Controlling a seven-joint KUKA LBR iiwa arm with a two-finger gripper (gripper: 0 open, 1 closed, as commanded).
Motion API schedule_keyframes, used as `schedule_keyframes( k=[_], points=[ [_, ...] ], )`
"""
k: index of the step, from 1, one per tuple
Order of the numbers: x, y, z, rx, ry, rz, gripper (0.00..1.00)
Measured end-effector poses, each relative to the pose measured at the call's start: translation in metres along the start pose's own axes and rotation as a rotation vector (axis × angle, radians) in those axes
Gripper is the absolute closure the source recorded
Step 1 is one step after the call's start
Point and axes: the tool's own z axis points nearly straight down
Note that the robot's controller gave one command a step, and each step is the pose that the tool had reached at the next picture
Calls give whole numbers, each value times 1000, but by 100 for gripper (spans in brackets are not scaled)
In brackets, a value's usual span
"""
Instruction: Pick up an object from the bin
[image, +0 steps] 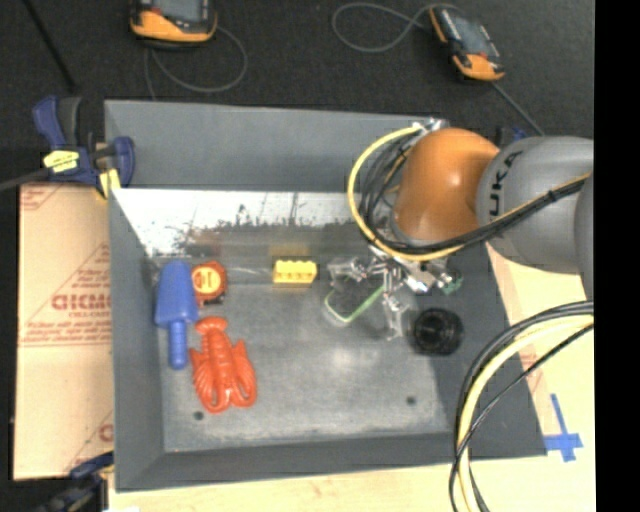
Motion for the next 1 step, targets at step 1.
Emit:
schedule_keyframes(
  k=[1],
  points=[
    [-3, 0, 21, 8, -9, -20, 100]
  ],
)
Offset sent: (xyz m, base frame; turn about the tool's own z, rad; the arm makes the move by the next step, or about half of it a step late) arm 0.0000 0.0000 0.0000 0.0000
